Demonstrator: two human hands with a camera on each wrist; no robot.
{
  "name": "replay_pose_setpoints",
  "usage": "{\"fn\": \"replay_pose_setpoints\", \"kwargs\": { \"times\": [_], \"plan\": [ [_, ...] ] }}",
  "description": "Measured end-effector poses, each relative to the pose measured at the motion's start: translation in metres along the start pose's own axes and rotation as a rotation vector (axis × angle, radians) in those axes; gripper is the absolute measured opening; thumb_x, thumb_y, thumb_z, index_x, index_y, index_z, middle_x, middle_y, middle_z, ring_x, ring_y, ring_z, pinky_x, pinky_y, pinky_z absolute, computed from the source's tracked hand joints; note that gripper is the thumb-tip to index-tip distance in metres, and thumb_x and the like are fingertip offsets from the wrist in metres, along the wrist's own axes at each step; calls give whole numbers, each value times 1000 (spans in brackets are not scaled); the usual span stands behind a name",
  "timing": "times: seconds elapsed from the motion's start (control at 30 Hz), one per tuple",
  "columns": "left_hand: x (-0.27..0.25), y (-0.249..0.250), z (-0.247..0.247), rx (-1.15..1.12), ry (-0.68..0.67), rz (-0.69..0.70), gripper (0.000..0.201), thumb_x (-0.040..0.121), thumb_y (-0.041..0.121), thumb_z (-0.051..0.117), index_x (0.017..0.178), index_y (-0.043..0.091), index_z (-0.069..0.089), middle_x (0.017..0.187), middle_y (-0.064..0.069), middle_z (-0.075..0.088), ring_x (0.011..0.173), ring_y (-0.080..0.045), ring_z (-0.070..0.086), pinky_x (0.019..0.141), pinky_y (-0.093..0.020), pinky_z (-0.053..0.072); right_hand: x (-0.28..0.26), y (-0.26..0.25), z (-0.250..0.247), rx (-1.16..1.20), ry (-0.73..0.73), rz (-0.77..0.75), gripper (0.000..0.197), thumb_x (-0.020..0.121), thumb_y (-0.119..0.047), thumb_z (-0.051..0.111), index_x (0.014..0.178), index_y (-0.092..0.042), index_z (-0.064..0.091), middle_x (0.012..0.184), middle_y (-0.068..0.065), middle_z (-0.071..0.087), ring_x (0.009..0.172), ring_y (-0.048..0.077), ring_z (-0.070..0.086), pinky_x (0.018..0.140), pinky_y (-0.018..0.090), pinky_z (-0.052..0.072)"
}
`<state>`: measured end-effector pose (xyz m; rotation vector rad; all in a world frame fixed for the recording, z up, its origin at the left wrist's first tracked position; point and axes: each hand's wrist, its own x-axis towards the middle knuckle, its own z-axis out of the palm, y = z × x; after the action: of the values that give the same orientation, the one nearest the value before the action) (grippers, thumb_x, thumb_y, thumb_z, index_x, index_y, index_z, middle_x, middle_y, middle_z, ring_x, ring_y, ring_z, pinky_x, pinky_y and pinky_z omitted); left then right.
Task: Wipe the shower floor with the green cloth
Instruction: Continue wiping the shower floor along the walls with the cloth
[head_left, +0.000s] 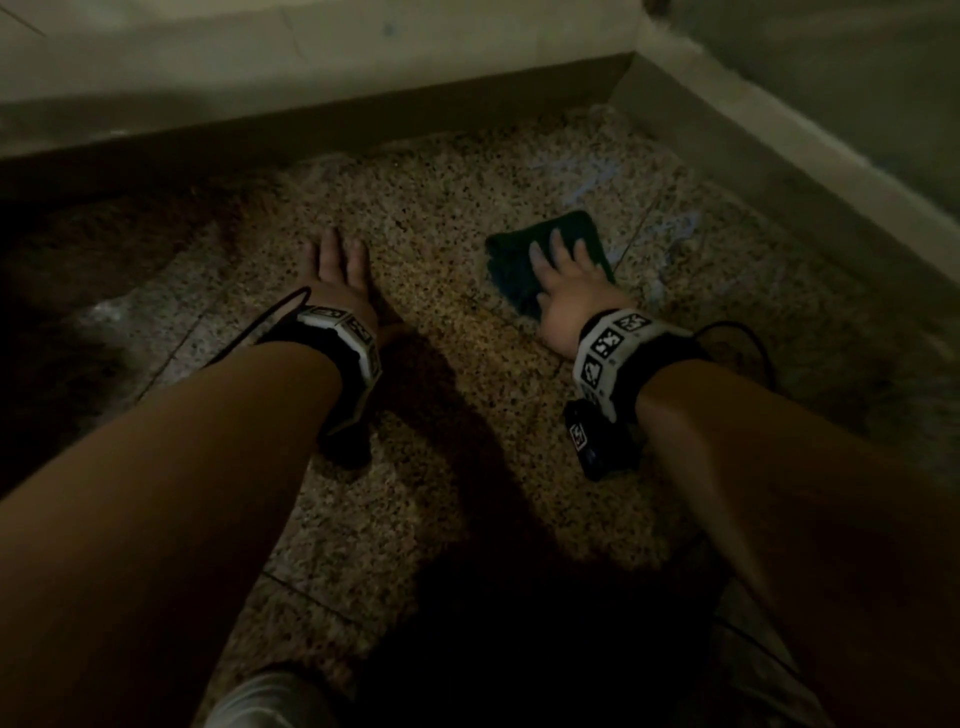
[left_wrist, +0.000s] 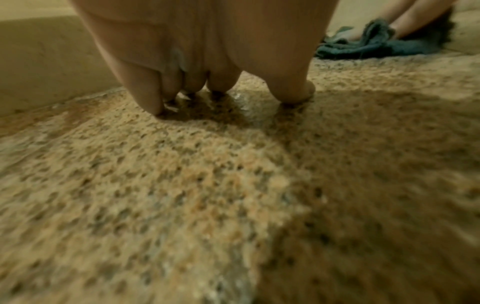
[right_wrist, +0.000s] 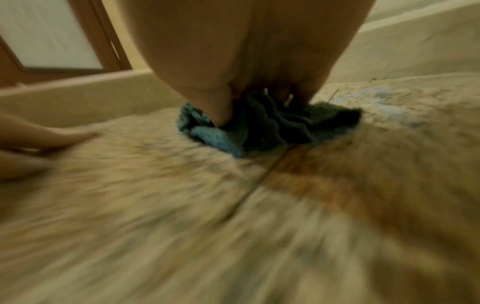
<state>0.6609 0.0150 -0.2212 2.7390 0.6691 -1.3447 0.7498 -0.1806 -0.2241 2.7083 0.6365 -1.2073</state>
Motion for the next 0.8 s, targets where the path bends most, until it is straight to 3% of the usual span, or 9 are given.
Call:
{"fn": "replay_pose_setpoints", "kwargs": {
  "times": [0.1, 0.2, 0.27, 0.33, 0.37, 0.43, 0.5, 0.63, 0.8],
  "plan": [
    [6, -2, 3, -29, -4, -7, 107, 79, 78, 34, 147, 19, -23, 153, -6, -28, 144, -29, -14, 117, -40, 5, 16, 5, -23, -48, -28, -31, 77, 97, -10, 42, 151, -23, -12, 156, 3, -23, 145, 27, -15, 117, 40, -3],
    [10, -4, 4, -54, -10, -6, 109, 76, 81, 35, 146, 22, -24, 153, -4, -30, 144, -29, -15, 119, -42, 7, 22, 0, -47, -35, -51, -5, 91, 87, 0, 58, 152, -21, -1, 158, 3, -16, 146, 28, -8, 117, 46, 3],
    [10, -5, 4, -65, -18, -2, 109, 76, 80, 36, 146, 23, -25, 153, -4, -30, 144, -28, -16, 119, -42, 8, 20, -3, -52, 84, 6, 13, 76, 91, -4, 53, 152, -20, 12, 160, 7, 3, 145, 28, 12, 113, 40, 23],
    [10, -4, 3, -62, -22, 4, 107, 78, 79, 36, 146, 22, -25, 152, -4, -31, 144, -28, -17, 119, -42, 7, 17, -8, -49, 211, 143, 58, 59, 97, -23, 44, 150, -16, 19, 153, 16, 26, 131, 31, 38, 96, 34, 41],
    [9, -5, 3, -58, -21, 6, 106, 79, 78, 35, 146, 22, -25, 152, -5, -30, 144, -29, -17, 119, -42, 6, 18, -11, -45, 229, 203, 79, 62, 98, -35, 41, 151, -15, 15, 153, 17, 24, 132, 33, 35, 99, 35, 39],
    [7, -4, 3, -52, -17, 7, 105, 80, 76, 35, 146, 21, -25, 153, -5, -29, 144, -29, -16, 118, -41, 4, 24, -16, -34, 178, 188, 102, 77, 96, -54, 36, 153, -18, -2, 159, 12, -3, 145, 34, 6, 115, 45, 18],
    [6, -3, 2, -33, -11, 5, 104, 81, 76, 35, 146, 21, -25, 153, -6, -29, 144, -29, -16, 117, -41, 3, 29, -18, -23, 88, 120, 126, 81, 96, -55, 34, 151, -17, -12, 158, 8, -17, 145, 31, -9, 117, 47, 6],
    [2, -1, 2, -6, 6, 10, 102, 82, 75, 31, 146, 18, -24, 153, -7, -28, 144, -30, -14, 117, -41, 4, 25, -11, -15, 34, 112, 110, 65, 103, -40, 24, 150, -15, -12, 157, 7, -19, 146, 28, -11, 117, 44, 3],
    [0, 5, 1, -37, 29, -12, 104, 80, 79, 27, 148, 15, -19, 154, -11, -24, 144, -33, -14, 118, -43, 4, -6, 9, 10, 27, 49, 74, 60, 104, -37, 20, 151, -17, -10, 157, 4, -20, 146, 25, -11, 118, 40, 3]
  ]
}}
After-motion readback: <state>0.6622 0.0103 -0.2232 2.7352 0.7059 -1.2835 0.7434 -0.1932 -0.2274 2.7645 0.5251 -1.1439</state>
